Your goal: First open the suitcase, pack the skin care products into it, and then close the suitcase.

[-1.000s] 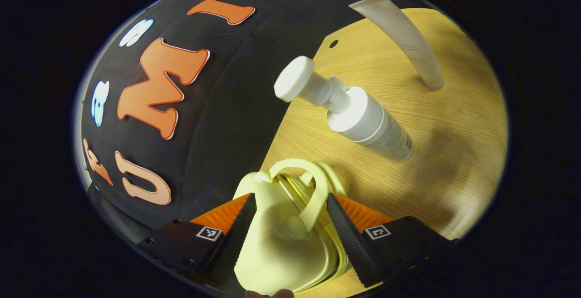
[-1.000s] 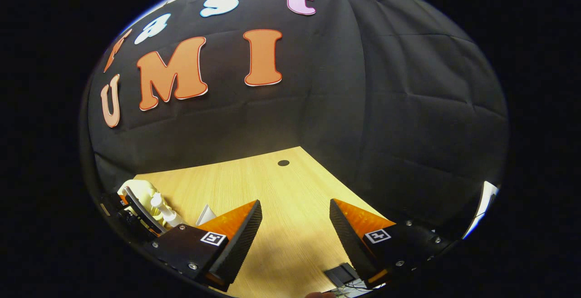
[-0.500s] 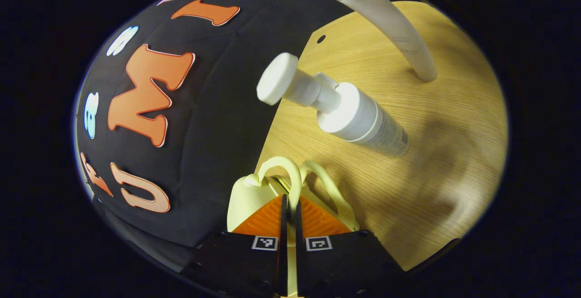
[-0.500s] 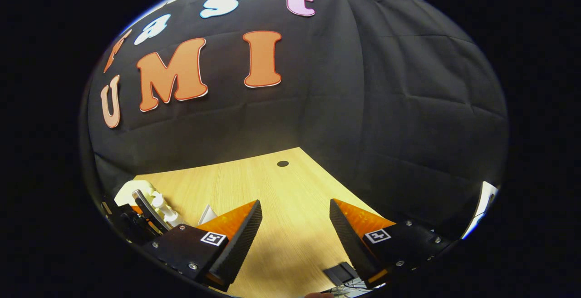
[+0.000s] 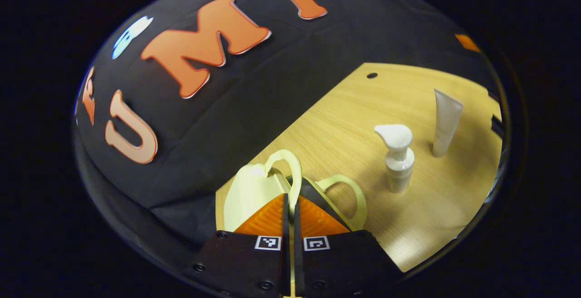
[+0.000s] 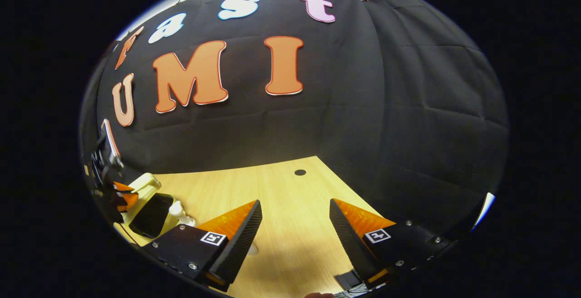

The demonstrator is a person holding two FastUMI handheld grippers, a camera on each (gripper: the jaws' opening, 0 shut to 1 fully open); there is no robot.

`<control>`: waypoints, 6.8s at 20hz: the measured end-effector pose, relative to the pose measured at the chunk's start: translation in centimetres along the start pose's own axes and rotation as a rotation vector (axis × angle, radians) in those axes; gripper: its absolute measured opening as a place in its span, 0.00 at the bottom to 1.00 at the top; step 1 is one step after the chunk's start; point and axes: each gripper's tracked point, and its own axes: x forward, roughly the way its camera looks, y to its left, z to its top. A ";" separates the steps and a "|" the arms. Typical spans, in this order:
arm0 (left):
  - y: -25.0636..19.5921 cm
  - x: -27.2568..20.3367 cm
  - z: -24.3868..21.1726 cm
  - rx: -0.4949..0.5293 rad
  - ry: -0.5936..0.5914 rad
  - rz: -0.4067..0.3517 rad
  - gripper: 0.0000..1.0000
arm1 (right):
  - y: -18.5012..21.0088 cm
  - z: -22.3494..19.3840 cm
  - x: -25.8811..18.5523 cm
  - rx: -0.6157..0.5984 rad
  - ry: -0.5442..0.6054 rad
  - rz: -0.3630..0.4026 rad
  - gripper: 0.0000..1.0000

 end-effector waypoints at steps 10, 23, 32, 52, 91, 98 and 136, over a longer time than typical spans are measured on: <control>7.9 -2.0 0.1 -0.319 -0.094 -0.064 0.01 | 8.1 4.4 1.9 -0.024 -0.073 0.097 1.00; 14.4 -1.9 -7.3 -0.656 -0.151 -0.199 0.01 | 17.4 5.1 -1.7 0.009 -0.084 0.051 0.95; 12.9 1.9 -15.3 -1.046 -0.051 -0.263 0.01 | 20.3 4.9 -2.4 -0.024 -0.089 0.019 0.95; 15.9 -11.2 0.2 -0.787 -0.239 0.418 0.98 | 12.7 2.4 1.4 -0.064 -0.020 0.059 0.95; -38.2 2.4 20.5 -0.497 -0.197 -0.071 1.00 | -2.3 -6.5 2.5 -0.091 0.107 0.021 0.95; -39.0 3.2 20.7 -0.518 -0.183 -0.104 0.62 | -2.5 -7.3 2.0 -0.109 0.116 0.013 0.96; -17.6 -9.6 12.6 -0.629 -0.047 0.084 0.60 | 10.5 -20.6 8.3 -0.194 0.377 0.167 0.54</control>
